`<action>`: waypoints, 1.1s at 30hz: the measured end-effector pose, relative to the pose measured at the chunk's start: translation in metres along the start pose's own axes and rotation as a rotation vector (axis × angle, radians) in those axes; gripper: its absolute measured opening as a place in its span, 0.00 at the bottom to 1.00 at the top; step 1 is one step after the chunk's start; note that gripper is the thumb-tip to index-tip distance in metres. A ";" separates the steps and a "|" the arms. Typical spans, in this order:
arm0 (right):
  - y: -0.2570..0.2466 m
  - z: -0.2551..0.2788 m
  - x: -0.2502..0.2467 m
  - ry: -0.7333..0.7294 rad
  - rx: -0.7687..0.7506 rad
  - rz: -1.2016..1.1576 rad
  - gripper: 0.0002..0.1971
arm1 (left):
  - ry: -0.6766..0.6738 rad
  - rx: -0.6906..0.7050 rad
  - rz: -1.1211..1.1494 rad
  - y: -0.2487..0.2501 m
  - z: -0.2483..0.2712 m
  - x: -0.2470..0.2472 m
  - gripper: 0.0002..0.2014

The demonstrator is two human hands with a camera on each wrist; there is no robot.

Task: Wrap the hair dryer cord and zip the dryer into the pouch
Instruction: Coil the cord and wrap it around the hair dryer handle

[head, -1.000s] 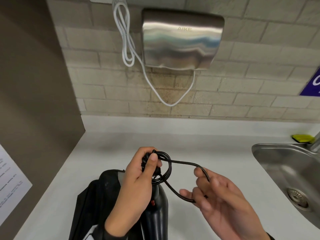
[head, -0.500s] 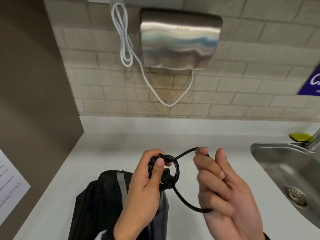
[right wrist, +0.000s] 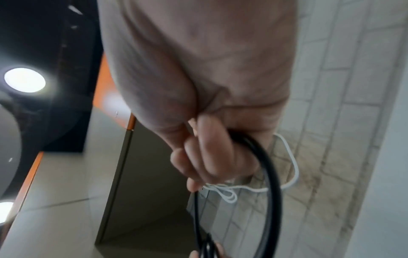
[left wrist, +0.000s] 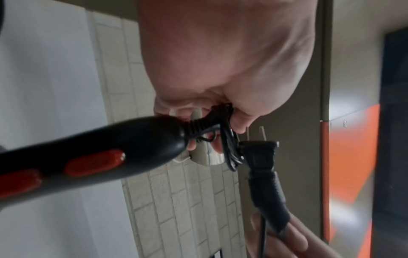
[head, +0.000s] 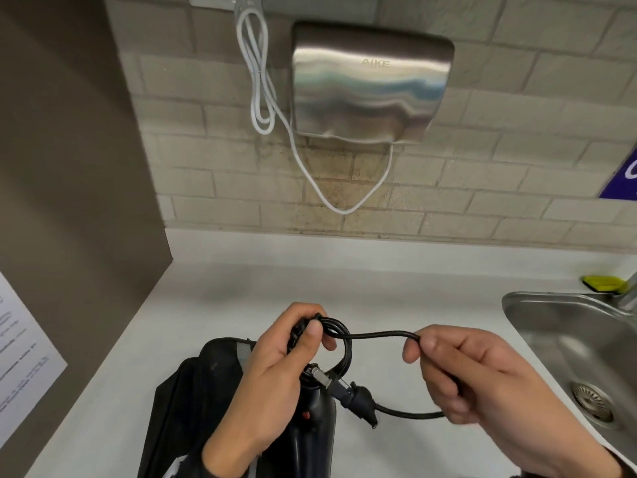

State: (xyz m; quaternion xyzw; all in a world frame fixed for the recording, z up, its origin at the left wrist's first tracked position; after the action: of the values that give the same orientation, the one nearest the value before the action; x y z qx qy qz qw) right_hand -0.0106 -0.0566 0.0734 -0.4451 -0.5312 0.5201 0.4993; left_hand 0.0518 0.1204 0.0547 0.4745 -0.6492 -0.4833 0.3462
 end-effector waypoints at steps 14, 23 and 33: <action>-0.066 0.007 0.000 0.206 -0.331 0.760 0.17 | -0.218 0.164 -0.268 0.017 0.006 0.017 0.12; -0.066 -0.003 0.004 0.315 -0.486 0.663 0.14 | -0.211 0.306 -0.323 0.031 0.013 0.034 0.09; -0.031 -0.032 0.001 0.288 -0.441 0.467 0.08 | 0.027 0.316 -0.260 0.024 0.010 0.015 0.12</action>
State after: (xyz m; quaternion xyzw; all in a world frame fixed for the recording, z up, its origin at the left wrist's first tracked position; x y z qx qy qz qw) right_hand 0.0225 -0.0542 0.1034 -0.7205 -0.4388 0.4248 0.3283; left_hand 0.0311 0.1113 0.0744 0.6091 -0.6455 -0.4097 0.2110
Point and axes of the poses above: each hand's wrist, its own z-axis away from the middle knuckle, its own x-axis out of the palm, y = z × x, the point moved 10 cm from there along -z, towards the middle knuckle, and after that the axes turned 1 degree about -z, right-handed, at the moved point
